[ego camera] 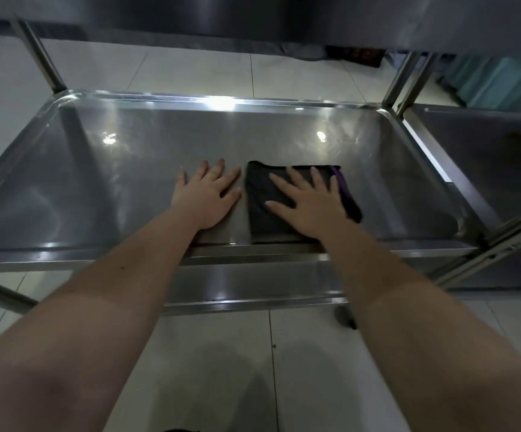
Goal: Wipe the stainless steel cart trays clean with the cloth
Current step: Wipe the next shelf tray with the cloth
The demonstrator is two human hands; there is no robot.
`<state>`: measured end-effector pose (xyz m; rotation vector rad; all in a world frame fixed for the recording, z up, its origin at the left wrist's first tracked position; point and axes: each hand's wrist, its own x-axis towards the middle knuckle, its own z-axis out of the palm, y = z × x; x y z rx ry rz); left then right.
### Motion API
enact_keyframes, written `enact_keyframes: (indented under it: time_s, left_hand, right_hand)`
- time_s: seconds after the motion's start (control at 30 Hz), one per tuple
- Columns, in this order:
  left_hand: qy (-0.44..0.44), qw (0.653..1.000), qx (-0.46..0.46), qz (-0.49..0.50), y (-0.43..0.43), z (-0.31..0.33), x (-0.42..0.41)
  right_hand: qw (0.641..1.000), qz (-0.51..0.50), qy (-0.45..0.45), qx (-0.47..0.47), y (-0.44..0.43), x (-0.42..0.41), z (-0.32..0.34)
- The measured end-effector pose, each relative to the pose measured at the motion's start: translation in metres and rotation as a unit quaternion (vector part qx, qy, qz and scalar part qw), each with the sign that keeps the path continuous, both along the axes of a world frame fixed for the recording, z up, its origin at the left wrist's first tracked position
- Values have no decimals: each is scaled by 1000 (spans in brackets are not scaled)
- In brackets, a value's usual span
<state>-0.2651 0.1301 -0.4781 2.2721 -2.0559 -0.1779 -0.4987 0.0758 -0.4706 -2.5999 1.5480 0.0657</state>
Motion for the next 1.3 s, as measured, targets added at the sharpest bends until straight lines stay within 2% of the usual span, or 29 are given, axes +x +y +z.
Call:
enact_keyframes:
  time_s: [0.17, 0.27, 0.4, 0.57, 0.63, 0.7, 0.77, 0.83, 0.9, 1.0, 1.1, 1.17, 1.3]
  left_hand:
    - [12, 1000, -14, 5, 1, -2, -3]
    - [6, 1000, -15, 11, 2, -2, -7]
    - [-8, 1000, -10, 15, 2, -2, -12]
    - [14, 1000, -9, 14, 4, 1, -9]
    - [74, 996, -46, 3, 9, 6, -7]
    - [132, 985, -107, -17, 19, 14, -5]
    - [140, 976, -150, -67, 27, 24, -8]
    - [153, 969, -150, -126, 38, 30, -21]
    - [158, 962, -129, -184, 51, 30, -41]
    - [119, 956, -113, -244, 64, 22, -68]
    - [126, 961, -92, -230, 66, 18, -76]
    - [139, 963, -96, -211, 65, 18, -78]
    - [128, 966, -101, -203, 62, 24, -83]
  right_hand:
    - [989, -142, 24, 22, -52, -140, 9]
    - [983, -181, 27, 30, -56, -183, 14]
    - [983, -179, 26, 39, -37, -150, 11]
    - [999, -30, 37, 19, 13, -31, 6]
    - [999, 10, 43, 30, 29, -1, 2]
    - [998, 26, -5, 51, 31, 1, 7]
    - [985, 52, -141, 88, 32, -19, 16]
    - [952, 85, -260, 140, 39, -45, 23]
    - [948, 114, -253, 159, 44, -66, 25]
    - [962, 129, -206, 126, 44, -80, 25]
    - [966, 129, -203, 91, 44, -79, 28]
    - [978, 120, -167, 39, 48, -73, 26]
    - [988, 43, -137, -61, 53, -53, 23]
